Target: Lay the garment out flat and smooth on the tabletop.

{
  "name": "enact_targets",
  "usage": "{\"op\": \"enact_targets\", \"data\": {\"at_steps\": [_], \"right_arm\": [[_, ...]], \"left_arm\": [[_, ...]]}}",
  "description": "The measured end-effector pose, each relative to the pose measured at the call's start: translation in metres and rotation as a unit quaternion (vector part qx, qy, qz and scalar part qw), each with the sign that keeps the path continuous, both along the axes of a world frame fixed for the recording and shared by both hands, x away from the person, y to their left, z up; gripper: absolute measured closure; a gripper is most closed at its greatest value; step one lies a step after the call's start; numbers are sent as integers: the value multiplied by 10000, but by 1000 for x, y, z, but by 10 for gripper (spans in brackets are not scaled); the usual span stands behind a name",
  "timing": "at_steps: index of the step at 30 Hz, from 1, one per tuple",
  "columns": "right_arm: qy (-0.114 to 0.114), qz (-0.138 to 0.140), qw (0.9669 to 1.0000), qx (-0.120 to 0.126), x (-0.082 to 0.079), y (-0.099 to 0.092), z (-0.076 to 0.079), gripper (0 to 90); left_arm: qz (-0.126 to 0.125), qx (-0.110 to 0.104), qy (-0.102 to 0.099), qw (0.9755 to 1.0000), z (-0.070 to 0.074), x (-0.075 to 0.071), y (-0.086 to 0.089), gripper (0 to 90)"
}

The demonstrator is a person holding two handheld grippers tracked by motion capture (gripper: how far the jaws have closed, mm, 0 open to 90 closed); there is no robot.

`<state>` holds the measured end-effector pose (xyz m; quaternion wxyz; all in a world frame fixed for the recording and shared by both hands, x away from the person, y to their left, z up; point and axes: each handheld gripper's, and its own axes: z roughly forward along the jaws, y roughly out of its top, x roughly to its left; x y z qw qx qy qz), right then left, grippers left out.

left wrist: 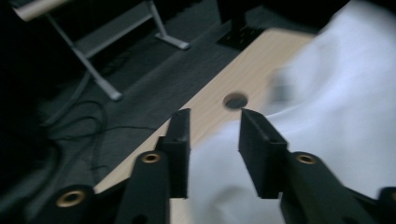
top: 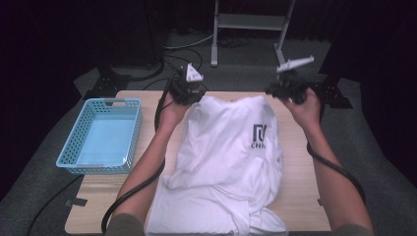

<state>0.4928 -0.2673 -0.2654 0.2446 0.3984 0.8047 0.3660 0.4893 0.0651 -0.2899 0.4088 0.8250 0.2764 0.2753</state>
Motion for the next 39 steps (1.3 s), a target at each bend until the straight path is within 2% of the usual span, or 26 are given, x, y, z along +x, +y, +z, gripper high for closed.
{"op": "enact_targets", "data": {"at_steps": [1,3,5,6,7,8,9,11,15,18,20,24,27,30,31,33,36,39], "right_arm": [[17,14,9998,187,5,0,6,626],[-110,80,9999,87,-1,5,2,592],[-9,311,9995,-25,-12,9,-16,561],[46,347,9993,-111,-17,11,-24,560],[195,436,9988,-143,-25,11,-40,560],[396,511,9979,-77,-30,10,-52,553],[588,556,9967,-52,-36,9,-64,551],[828,701,9939,-189,-50,8,-88,547],[1351,926,9861,-292,-79,8,-129,537],[1626,1104,9801,-264,-103,9,-152,537],[1681,1197,9779,-334,-117,11,-164,537],[1762,1315,9752,-267,-141,15,-176,539],[1786,1401,9732,-383,-155,21,-185,540],[1765,1373,9734,-491,-161,25,-192,531],[1701,1364,9748,-477,-163,26,-193,532],[1671,1345,9754,-505,-165,25,-194,531],[1511,1432,9755,-709,-167,22,-194,525],[1495,1413,9753,-810,-167,13,-194,510]], "left_arm": [[-47,79,51,9999,-5,1,-2,591],[-191,156,232,9994,-22,-3,-4,547],[-316,254,470,9981,-42,-9,-3,515],[-354,250,632,9971,-57,-13,-1,497],[-381,214,779,9960,-69,-18,0,486],[-420,277,916,9945,-79,-23,2,475],[-435,305,1027,9933,-89,-28,5,458],[-490,342,1227,9906,-105,-41,10,425],[-568,319,1543,9859,-127,-66,19,360],[-595,332,1735,9825,-140,-84,25,294],[-601,391,1800,9810,-147,-94,28,258],[-672,531,1918,9777,-159,-114,31,226],[-666,593,2001,9757,-167,-123,35,223],[-631,567,2091,9742,-175,-128,39,214],[-643,568,2019,9756,-176,-130,40,207],[-614,548,2037,9756,-176,-134,41,201],[-625,695,2000,9753,-176,-139,42,199],[-603,703,1983,9758,-176,-146,45,199]]}}
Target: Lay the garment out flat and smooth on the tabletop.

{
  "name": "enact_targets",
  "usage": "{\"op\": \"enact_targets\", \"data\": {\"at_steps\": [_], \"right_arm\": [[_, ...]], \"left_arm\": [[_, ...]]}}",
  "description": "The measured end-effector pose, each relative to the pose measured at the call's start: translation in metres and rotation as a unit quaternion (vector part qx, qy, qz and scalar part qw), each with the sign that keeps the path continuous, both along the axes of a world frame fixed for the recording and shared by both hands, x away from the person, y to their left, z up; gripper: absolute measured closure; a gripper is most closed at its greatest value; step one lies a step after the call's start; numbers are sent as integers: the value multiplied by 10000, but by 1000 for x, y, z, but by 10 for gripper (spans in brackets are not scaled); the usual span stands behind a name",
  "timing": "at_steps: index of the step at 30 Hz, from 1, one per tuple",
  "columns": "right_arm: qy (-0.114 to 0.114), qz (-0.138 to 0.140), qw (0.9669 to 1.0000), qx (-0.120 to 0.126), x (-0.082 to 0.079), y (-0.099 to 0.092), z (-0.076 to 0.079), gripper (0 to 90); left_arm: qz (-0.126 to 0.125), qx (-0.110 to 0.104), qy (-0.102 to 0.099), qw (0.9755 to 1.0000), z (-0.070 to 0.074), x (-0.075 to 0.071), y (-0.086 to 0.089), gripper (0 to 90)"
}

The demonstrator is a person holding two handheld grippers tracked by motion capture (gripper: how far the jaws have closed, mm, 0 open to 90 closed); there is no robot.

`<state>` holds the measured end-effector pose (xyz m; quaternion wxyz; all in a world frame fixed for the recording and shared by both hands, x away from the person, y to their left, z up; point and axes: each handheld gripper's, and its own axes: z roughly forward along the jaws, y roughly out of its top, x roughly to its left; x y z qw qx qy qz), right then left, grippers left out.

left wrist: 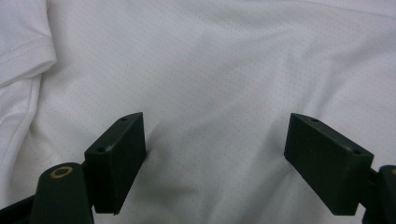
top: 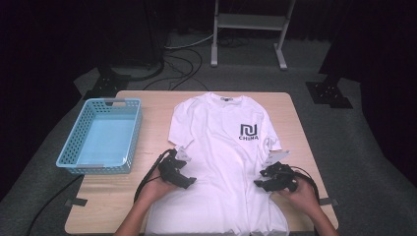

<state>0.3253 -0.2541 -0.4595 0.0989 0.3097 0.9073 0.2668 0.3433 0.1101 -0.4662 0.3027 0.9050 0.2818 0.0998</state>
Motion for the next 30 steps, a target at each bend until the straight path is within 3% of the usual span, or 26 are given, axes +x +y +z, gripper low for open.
{"op": "enact_targets", "data": {"at_steps": [5,13,17,21,23,25,26,30], "right_arm": [[24,-50,10000,-2,-5,-17,0,487],[-18,170,9998,30,-30,-21,-2,456],[10,336,9994,6,-47,-22,-2,419],[227,596,9976,-262,-59,-16,2,393],[273,636,9972,-287,-59,-14,7,383],[123,550,9984,-75,-50,-15,13,364],[9,457,9989,-38,-43,-15,16,341],[-316,-8,9994,154,-6,-19,20,305]], "left_arm": [[16,25,-1,10000,0,-14,6,199],[-45,115,86,9999,2,-44,11,198],[-152,42,281,9995,3,-61,13,192],[-303,23,526,9982,6,-71,11,168],[-377,-16,416,9984,9,-71,8,166],[-416,-61,232,9988,11,-63,3,146],[-417,-26,150,9990,12,-57,-1,135],[-451,-225,-224,9985,15,-23,-15,116]]}}
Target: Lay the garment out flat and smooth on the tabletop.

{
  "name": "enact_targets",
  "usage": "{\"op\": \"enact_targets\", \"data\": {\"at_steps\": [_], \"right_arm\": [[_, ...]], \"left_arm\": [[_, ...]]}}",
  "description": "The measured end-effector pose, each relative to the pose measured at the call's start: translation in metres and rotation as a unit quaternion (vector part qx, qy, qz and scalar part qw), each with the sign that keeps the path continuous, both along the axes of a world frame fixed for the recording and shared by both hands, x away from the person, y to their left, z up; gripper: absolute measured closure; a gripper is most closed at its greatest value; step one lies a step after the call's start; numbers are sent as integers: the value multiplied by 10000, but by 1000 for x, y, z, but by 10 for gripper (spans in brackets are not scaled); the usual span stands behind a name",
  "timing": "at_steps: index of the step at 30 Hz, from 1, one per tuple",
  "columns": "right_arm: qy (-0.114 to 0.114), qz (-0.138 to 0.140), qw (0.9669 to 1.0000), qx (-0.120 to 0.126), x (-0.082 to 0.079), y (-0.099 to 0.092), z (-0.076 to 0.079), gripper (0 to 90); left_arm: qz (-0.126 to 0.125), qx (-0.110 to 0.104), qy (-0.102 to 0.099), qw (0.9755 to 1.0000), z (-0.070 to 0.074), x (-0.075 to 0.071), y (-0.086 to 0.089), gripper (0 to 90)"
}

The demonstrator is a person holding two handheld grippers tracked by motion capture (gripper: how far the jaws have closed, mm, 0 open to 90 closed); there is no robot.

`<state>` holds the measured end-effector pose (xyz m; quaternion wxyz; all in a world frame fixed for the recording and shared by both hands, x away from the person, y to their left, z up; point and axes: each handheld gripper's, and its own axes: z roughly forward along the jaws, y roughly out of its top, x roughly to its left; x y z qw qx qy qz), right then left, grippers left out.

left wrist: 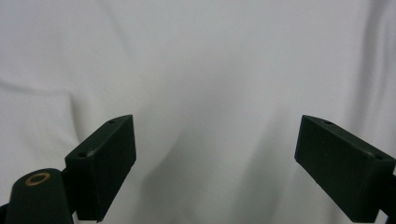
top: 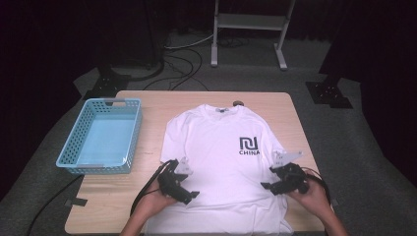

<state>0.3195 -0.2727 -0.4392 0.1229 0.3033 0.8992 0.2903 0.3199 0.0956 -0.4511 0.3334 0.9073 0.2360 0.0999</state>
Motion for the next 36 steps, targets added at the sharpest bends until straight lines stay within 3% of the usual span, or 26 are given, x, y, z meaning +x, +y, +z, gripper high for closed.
{"op": "enact_targets", "data": {"at_steps": [3,6,10,13,15,19,23,35,36], "right_arm": [[46,-260,9994,207,29,-3,-4,298],[123,-380,9986,344,49,-4,-9,321],[25,-351,9990,276,60,-1,-15,301],[115,-309,9993,199,61,0,-23,290],[57,-197,9996,207,57,2,-30,257],[-16,-115,9993,341,51,2,-33,224],[17,7,9996,266,40,7,-32,213],[45,260,9993,254,-10,25,-33,194],[37,287,9992,260,-16,26,-33,194]], "left_arm": [[35,-14,-165,9999,1,26,-10,113],[109,-29,-189,9998,0,48,-15,113],[140,96,-47,9998,-7,64,-16,112],[138,155,96,9997,-13,66,-13,111],[98,235,159,9995,-18,63,-11,112],[123,157,139,9997,-19,54,-3,104],[115,155,144,9997,-19,37,6,100],[83,169,236,9995,-19,-22,28,97],[83,169,236,9995,-19,-22,28,97]]}}
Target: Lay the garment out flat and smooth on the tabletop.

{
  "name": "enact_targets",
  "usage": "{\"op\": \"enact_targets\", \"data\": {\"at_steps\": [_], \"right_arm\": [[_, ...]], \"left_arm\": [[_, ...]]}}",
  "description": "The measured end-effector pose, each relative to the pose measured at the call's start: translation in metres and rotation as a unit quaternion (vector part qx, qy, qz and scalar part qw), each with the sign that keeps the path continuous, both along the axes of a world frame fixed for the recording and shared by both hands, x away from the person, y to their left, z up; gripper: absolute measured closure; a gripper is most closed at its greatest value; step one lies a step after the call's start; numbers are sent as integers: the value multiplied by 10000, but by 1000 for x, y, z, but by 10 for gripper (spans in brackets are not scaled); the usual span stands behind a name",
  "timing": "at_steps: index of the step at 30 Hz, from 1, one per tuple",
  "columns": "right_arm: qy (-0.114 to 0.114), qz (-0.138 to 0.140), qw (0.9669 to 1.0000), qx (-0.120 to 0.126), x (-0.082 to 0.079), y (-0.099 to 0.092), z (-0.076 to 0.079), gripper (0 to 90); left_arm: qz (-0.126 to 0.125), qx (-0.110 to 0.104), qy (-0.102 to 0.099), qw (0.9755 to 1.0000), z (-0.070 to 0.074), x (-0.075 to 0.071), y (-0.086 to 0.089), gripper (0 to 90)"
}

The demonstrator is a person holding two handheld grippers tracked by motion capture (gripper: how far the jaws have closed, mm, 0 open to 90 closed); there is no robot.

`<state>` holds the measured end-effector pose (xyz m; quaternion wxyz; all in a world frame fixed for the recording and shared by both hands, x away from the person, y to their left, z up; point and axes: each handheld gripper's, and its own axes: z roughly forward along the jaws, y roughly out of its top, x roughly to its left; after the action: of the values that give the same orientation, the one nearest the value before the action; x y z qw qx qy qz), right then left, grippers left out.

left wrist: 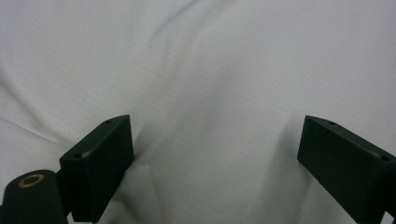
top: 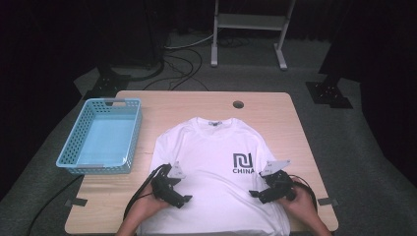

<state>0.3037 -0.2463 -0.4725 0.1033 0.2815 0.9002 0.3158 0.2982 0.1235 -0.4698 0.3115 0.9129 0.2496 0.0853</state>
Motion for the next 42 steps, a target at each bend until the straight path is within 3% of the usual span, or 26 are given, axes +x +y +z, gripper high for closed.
{"op": "enact_targets", "data": {"at_steps": [1,5,11,16,20,24,30,37,39,42], "right_arm": [[-13,37,10000,20,-5,1,0,194],[18,108,9999,3,-20,3,0,186],[69,69,9999,31,-22,-4,7,189],[29,-287,9991,317,-3,-31,20,220],[71,-686,9962,536,20,-60,25,235],[159,-875,9941,621,41,-73,26,316],[430,-894,9934,572,71,-71,17,419],[608,-971,9916,608,90,-64,6,497],[633,-970,9907,715,92,-62,5,574],[736,-1072,9885,773,95,-61,5,759]], "left_arm": [[-7,-28,19,10000,0,-9,5,97],[-36,-52,84,9999,1,-20,12,97],[-69,-75,-96,9999,6,-15,7,97],[-235,-87,-194,9995,10,0,-11,96],[-378,-86,-185,9991,9,17,-30,96],[-456,-107,-141,9988,6,32,-44,96],[-437,-35,-74,9990,1,47,-51,96],[-357,10,-44,9994,0,48,-43,96],[-361,14,-37,9993,0,47,-41,96],[-348,0,-31,9994,0,45,-38,96]]}}
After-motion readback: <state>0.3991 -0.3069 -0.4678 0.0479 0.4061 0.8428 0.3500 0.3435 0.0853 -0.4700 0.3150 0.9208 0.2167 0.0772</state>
